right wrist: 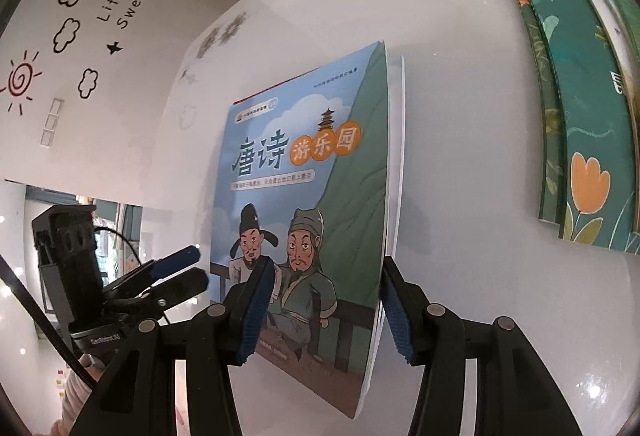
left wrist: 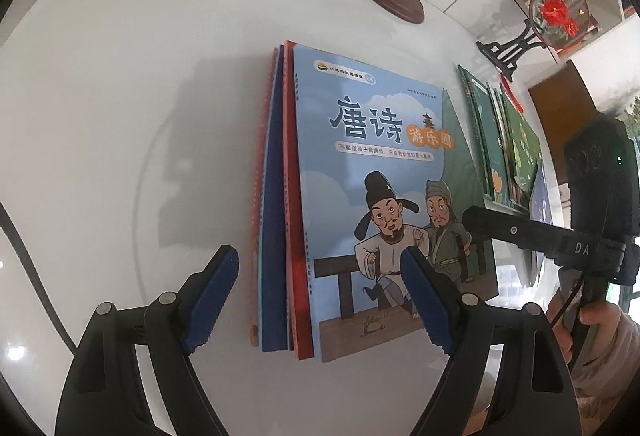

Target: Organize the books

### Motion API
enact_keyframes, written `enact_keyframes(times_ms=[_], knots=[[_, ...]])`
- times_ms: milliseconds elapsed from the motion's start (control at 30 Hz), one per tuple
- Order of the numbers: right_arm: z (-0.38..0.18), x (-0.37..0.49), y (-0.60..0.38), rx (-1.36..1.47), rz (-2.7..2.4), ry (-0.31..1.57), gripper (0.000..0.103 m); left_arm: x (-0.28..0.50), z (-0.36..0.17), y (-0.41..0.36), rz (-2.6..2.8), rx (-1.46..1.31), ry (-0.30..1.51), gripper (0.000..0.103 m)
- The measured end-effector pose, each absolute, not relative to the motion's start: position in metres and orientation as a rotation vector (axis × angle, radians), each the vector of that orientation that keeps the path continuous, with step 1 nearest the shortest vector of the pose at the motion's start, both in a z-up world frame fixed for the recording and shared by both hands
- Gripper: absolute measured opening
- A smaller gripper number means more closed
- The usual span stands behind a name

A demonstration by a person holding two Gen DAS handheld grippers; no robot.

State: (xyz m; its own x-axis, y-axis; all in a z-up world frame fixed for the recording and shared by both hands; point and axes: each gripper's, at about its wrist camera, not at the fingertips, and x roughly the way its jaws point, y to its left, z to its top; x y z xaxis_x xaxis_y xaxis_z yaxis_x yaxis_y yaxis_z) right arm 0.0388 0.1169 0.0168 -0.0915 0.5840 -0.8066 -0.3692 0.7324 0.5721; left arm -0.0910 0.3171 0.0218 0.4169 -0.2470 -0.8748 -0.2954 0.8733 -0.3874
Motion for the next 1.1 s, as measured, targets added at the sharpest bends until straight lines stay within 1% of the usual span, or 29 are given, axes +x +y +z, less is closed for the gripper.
enact_keyframes(times_ms=[67, 300, 633, 833, 1000, 1100], knots=[[0.020, 0.036, 0.124, 0.144, 0.804, 1.443, 0.060, -0.092, 0.024, 0.314, 0.038, -0.534, 1.158, 0.082], [0.017, 0.037, 0.128, 0.157, 0.843, 1.458, 0.060, -0.089, 0.030, 0.296, 0.063, -0.496, 1.177, 0.082], [0.039, 0.058, 0.065, 0.246, 0.823, 1.413, 0.060, -0.056, 0.045, 0.248, 0.043, -0.457, 1.187, 0.082], [0.044, 0.069, 0.002, 0.348, 0.775, 1.411, 0.060, 0.000, 0.055, 0.188, -0.083, -0.389, 1.201, 0.082], [0.046, 0.079, -0.092, 0.512, 0.655, 1.376, 0.060, 0.056, 0.058, 0.116, -0.227, -0.288, 1.236, 0.082], [0.055, 0.071, -0.149, 0.559, 0.586, 1.318, 0.060, 0.086, 0.054, 0.069, -0.321, -0.225, 1.267, 0.082]])
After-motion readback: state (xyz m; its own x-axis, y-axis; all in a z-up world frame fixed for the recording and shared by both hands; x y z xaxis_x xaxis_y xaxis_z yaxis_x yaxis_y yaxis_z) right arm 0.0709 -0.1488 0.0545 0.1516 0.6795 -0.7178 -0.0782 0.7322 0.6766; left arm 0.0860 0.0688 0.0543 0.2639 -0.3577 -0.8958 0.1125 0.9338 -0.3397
